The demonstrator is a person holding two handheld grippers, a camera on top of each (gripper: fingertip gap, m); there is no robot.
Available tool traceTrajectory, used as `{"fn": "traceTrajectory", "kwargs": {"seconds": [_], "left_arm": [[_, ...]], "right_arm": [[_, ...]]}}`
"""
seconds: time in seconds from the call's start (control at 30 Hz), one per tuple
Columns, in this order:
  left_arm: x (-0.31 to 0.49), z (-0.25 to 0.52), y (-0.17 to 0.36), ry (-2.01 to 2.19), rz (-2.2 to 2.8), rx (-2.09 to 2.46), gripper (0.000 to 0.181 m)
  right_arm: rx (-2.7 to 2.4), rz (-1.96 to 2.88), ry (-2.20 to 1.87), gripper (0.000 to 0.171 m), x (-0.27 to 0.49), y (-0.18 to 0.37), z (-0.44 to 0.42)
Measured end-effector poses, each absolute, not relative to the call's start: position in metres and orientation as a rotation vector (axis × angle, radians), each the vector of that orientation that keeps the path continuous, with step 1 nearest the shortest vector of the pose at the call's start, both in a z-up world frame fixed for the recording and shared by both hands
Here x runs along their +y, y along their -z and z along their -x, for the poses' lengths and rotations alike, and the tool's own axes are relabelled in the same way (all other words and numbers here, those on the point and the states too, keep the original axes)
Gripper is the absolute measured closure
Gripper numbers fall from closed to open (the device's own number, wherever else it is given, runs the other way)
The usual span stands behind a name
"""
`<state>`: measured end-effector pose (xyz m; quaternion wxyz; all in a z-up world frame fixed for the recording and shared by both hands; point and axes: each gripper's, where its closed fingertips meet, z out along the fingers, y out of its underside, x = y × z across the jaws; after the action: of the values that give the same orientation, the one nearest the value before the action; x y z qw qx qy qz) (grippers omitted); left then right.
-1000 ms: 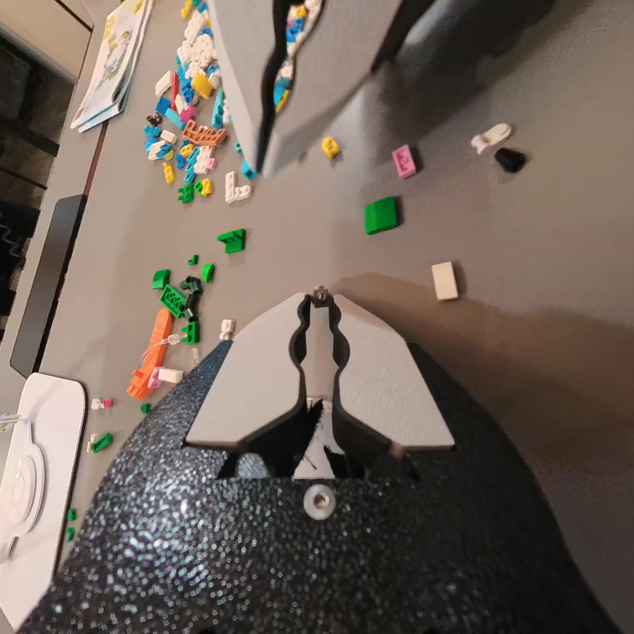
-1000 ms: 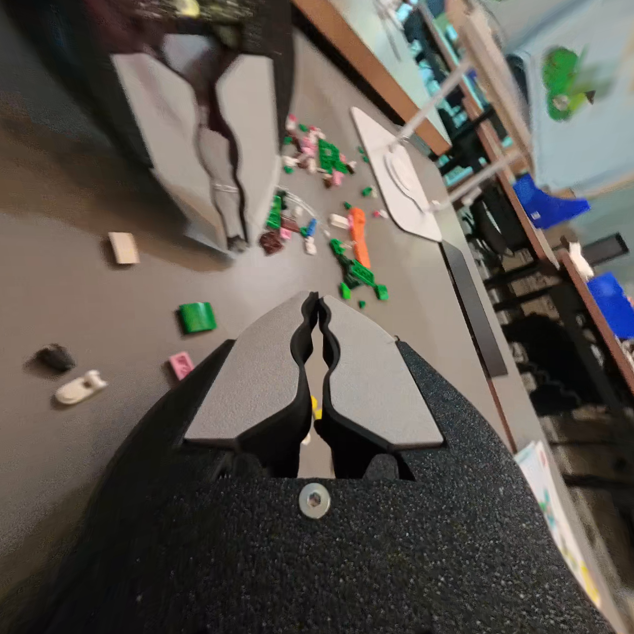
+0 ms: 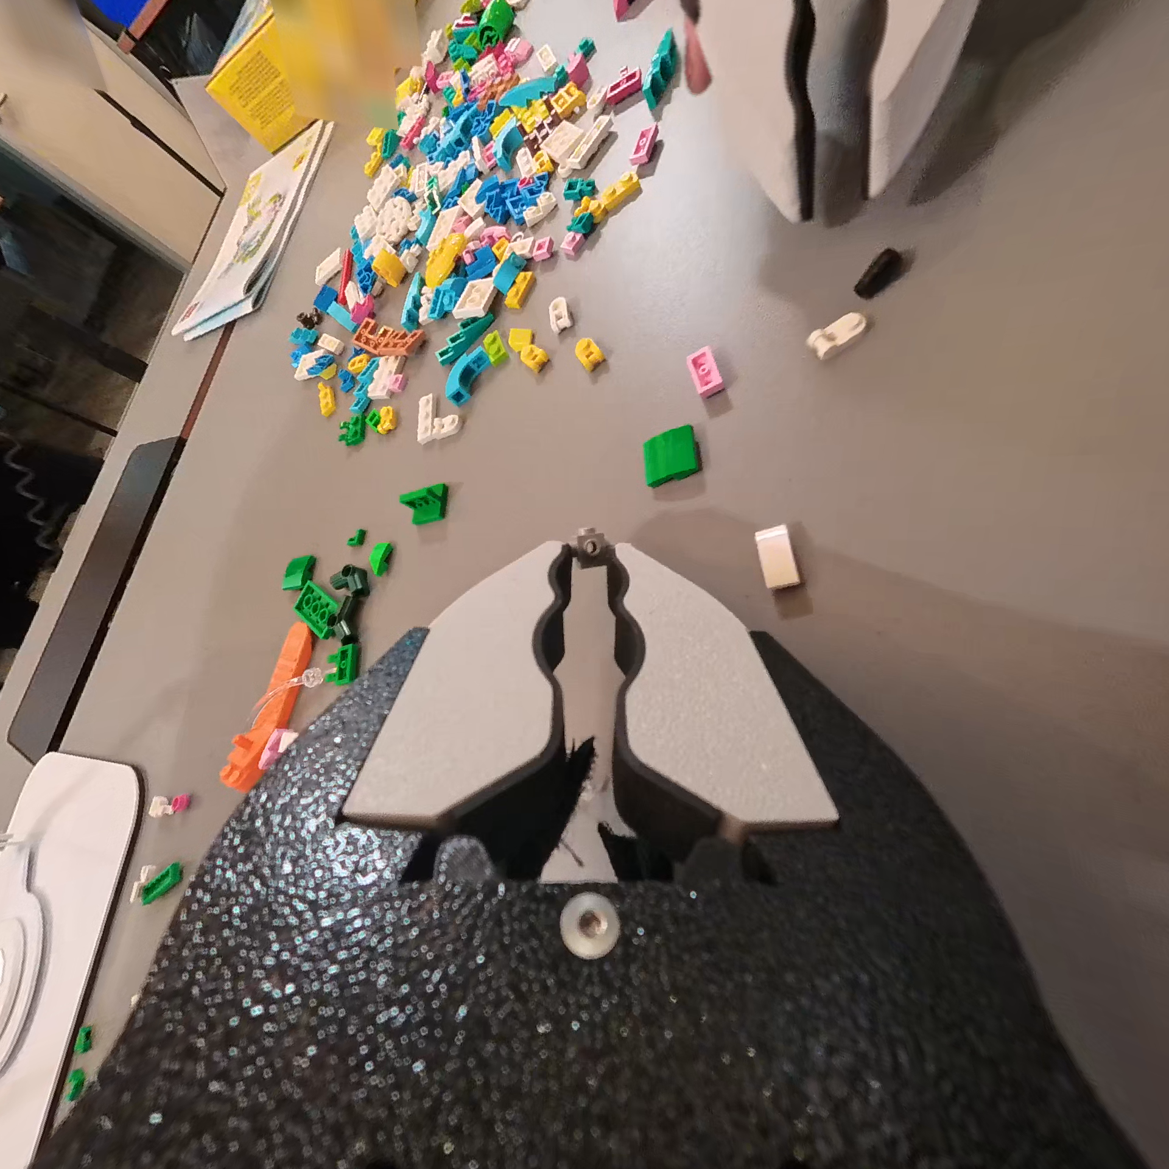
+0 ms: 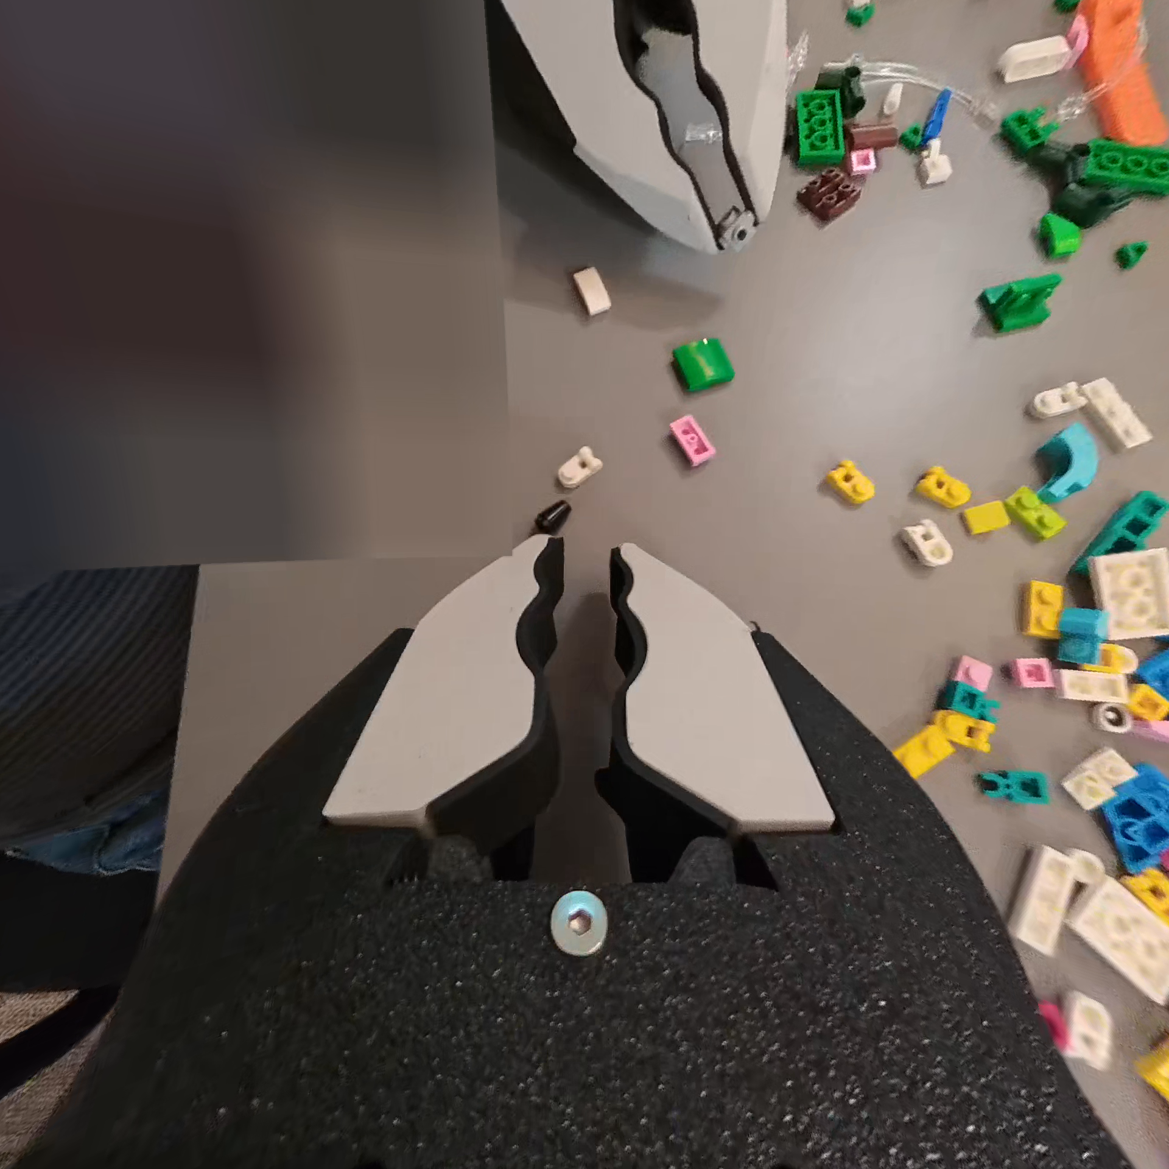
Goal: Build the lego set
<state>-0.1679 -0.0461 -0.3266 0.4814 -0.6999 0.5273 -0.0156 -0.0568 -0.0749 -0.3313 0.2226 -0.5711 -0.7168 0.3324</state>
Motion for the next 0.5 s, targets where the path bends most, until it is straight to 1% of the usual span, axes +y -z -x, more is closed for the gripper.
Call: {"fn": "traceTrajectory", "kwargs": {"seconds": [0.5], "left_arm": [[-0.055,0.159,0.327,0.029,1.665,1.363,0.171]], "right_arm": [[-2.064,1.535,-0.963,0.156,-0.116,0.338,0.074]]}}
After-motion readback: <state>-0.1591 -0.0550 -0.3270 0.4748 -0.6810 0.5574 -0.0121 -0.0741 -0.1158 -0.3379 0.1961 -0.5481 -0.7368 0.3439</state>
